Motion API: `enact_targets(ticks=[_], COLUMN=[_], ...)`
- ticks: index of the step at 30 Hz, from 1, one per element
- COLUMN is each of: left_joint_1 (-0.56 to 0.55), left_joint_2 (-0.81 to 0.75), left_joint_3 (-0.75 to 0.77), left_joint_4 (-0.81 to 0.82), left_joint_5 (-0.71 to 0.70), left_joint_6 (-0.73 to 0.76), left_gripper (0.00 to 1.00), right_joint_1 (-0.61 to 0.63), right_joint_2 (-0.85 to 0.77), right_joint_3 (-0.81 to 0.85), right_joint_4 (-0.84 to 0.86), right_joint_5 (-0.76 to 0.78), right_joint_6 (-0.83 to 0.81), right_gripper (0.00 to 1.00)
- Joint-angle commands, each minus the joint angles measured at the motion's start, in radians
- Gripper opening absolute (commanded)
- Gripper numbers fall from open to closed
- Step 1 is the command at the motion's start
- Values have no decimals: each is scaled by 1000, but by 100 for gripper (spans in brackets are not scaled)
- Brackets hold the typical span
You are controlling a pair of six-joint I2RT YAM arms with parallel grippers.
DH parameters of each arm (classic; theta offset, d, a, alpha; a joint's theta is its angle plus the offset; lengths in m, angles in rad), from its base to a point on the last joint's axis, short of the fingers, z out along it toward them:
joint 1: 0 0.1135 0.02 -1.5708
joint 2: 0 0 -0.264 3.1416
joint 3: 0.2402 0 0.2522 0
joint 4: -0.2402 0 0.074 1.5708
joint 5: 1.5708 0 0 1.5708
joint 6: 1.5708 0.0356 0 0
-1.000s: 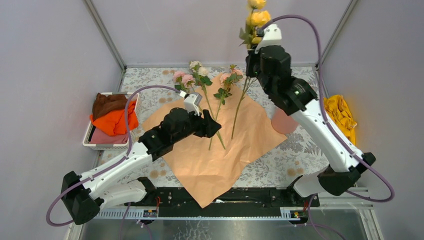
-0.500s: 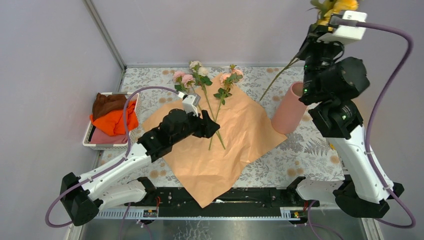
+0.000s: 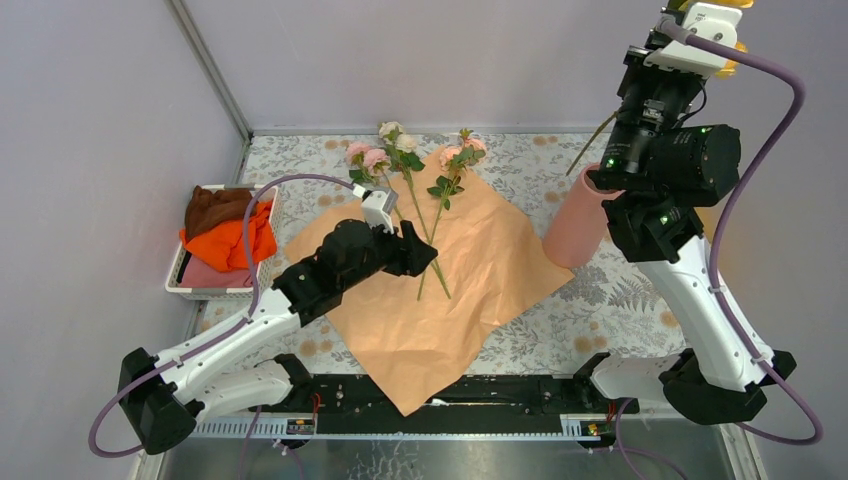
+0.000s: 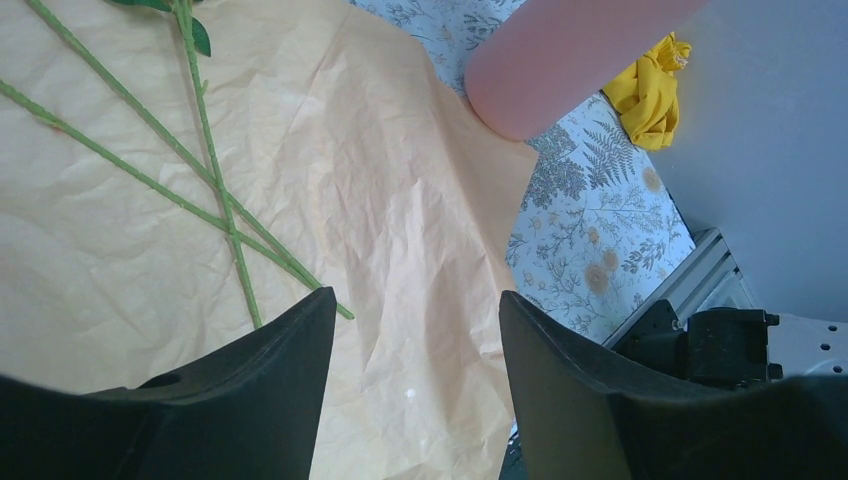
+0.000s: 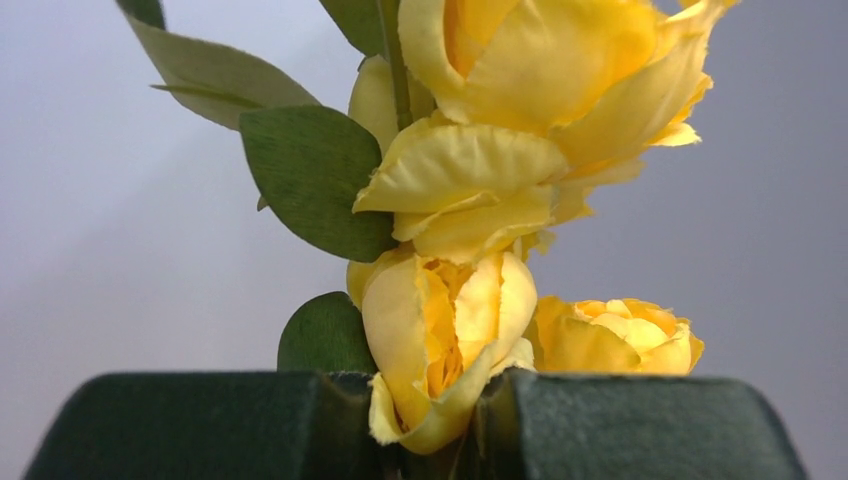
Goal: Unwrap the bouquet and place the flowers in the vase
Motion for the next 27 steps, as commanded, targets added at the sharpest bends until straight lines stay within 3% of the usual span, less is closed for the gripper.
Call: enact_targets(ticks=[1,14,27], left_joint_1=[-6,-6,-7], left_joint_2=[-16,-22,-24], left_joint_3=[-14,-34,-42], left_joint_4=[21,42,44], left_joint_5=[-25,-35,-46], left_joint_6=[5,4,7], left_gripper=[68,68,68], right_joint_1=[-6,-35,-196], right_joint_2=[-7,50,83], right_joint_3=[0,-38,-60], right_joint_4=[146,253,107], right_joint_5=[26,4,-53], right_joint_6=[-132,-267,-97], right_gripper=[0,0,0])
